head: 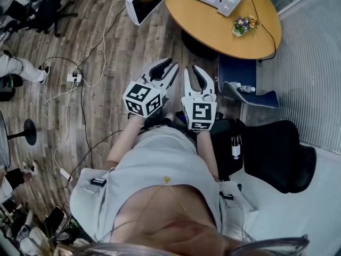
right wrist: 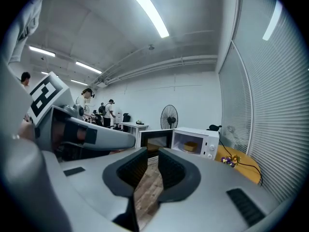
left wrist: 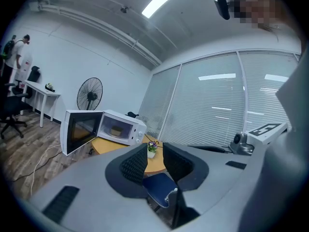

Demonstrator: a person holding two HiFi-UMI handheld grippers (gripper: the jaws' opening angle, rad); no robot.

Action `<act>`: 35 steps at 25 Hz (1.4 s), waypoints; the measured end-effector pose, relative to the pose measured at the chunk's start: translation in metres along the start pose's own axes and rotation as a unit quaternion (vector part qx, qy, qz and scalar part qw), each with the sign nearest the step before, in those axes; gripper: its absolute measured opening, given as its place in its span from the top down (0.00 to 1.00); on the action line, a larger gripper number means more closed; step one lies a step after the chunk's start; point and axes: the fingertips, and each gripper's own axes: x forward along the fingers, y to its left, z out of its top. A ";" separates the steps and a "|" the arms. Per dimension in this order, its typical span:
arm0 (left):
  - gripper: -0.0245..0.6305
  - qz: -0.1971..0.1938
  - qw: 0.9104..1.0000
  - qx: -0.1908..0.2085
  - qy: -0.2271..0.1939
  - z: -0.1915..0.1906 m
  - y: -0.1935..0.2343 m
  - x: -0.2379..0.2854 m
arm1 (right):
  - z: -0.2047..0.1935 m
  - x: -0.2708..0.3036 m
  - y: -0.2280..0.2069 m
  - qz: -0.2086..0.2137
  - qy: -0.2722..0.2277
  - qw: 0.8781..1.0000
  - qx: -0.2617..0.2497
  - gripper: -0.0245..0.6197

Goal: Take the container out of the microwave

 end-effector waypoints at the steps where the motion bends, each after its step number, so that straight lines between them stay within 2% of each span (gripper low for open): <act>1: 0.81 -0.001 1.000 -0.001 0.001 0.000 0.003 0.002 | 0.000 0.003 -0.001 -0.001 0.001 1.000 0.000 0.84; 17: 0.81 -0.056 0.998 0.007 0.016 0.038 0.078 0.090 | 0.017 0.107 -0.048 -0.057 -0.001 0.998 0.009 0.84; 35: 0.81 -0.078 0.996 -0.012 0.035 0.059 0.148 0.129 | 0.025 0.190 -0.056 -0.073 0.025 0.997 0.022 0.84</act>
